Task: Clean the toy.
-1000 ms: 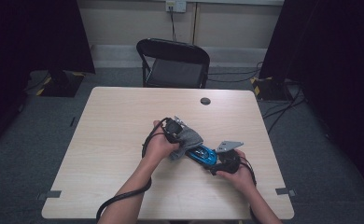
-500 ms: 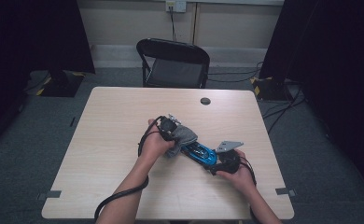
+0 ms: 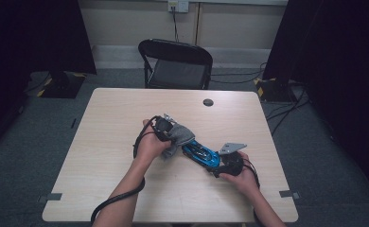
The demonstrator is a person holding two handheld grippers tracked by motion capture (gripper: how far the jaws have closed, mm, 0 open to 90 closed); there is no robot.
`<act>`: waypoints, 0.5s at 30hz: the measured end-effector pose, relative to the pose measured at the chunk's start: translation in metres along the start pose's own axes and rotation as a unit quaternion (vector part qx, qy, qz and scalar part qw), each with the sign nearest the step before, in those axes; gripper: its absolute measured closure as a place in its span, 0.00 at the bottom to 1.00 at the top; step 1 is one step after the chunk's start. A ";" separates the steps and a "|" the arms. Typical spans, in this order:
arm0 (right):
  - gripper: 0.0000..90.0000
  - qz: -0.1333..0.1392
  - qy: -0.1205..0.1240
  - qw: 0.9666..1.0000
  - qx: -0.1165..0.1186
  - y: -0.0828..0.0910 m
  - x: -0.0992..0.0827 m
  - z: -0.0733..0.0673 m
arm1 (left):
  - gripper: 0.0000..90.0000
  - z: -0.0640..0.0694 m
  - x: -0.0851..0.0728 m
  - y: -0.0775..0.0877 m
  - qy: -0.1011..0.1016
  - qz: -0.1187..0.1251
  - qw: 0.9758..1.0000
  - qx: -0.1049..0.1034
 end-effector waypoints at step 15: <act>0.27 0.000 0.000 1.000 0.000 0.000 0.000 0.000 | 0.85 0.056 0.021 -0.012 -0.079 0.000 0.996 -0.046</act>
Point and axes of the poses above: each handheld gripper's, and its own axes: y roughly backward along the jaws, x roughly out of its top, z roughly to its right, the point moved 3 cm from there along -y, roughly forward along the jaws, and after that the axes turned 10 degrees about -y, right-handed, at the moved point
